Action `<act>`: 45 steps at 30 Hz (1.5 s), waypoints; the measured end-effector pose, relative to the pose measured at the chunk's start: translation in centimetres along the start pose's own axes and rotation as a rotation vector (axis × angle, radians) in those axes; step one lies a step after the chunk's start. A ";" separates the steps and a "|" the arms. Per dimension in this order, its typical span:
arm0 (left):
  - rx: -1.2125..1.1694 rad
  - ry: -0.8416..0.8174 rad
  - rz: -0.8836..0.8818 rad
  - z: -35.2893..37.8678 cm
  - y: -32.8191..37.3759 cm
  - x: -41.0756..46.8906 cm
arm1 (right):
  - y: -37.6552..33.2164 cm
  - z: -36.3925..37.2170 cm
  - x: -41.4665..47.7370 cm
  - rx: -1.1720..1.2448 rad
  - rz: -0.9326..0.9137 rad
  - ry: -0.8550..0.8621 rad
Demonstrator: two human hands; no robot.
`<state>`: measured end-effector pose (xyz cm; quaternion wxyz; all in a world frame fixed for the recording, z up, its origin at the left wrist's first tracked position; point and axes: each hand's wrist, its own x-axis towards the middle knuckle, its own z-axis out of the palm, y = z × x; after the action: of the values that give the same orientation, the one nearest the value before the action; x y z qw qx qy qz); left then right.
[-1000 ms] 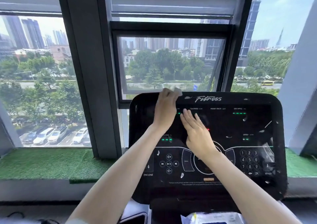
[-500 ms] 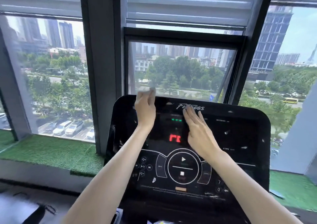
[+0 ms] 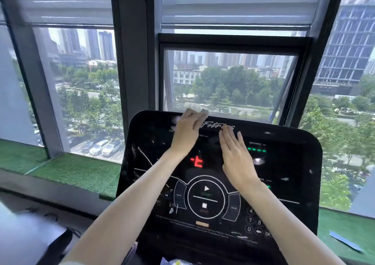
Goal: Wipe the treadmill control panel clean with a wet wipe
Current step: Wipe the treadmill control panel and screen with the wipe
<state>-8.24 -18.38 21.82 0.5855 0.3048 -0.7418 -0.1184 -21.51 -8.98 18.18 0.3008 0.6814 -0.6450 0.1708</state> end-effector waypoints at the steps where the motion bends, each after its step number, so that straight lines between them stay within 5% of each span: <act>1: -0.028 0.079 -0.066 -0.3 -0.2 0.4 | 0.1 0.0 0.0 0.004 -0.005 -0.008; 4: -0.038 0.377 -0.254 -0.3 -0.3 0.5 | 0.0 0.1 0.0 0.027 0.008 0.009; 7: 0.058 0.029 0.053 1.4 0.7 -0.7 | 0.1 0.5 0.0 0.041 0.016 0.041; 9: 0.037 -0.030 0.086 0.7 -0.1 -0.2 | 0.2 0.6 0.0 0.040 0.015 0.045; 13: -0.036 0.416 -0.279 -0.8 -1.3 0.4 | 0.1 0.7 0.0 0.043 0.035 0.044; 18: 0.043 -0.057 0.096 -0.1 -0.6 -0.5 | 0.1 0.6 0.0 0.049 0.033 0.066; 22: -0.039 0.386 -0.290 -1.5 -1.5 0.7 | -0.1 0.7 0.1 0.073 0.044 0.071; 23: -0.027 0.375 -0.285 -1.2 -1.0 0.5 | -0.1 0.7 0.1 0.074 0.044 0.069; 27: 0.066 -0.108 0.106 0.3 0.1 -0.7 | 0.1 0.4 0.0 0.052 0.025 0.063; 32: -0.043 0.354 -0.280 -1.0 -0.9 0.5 | 0.2 0.3 -0.1 0.084 0.014 0.056; 37: 0.047 -0.106 0.104 1.3 0.4 -0.6 | 0.8 -0.1 0.1 0.154 -0.024 0.023; 42: -0.057 0.362 -0.277 0.6 0.7 -0.1 | 2.5 -1.3 -0.7 0.228 -0.038 0.067; 45: 0.038 -0.004 -0.022 2.6 2.2 -1.2 | 3.2 -1.2 -2.4 0.214 0.026 0.095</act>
<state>-11.19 -16.36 21.29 0.5766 0.3240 -0.7417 -0.1114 -24.74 -6.29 18.18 0.2544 0.6925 -0.6166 0.2748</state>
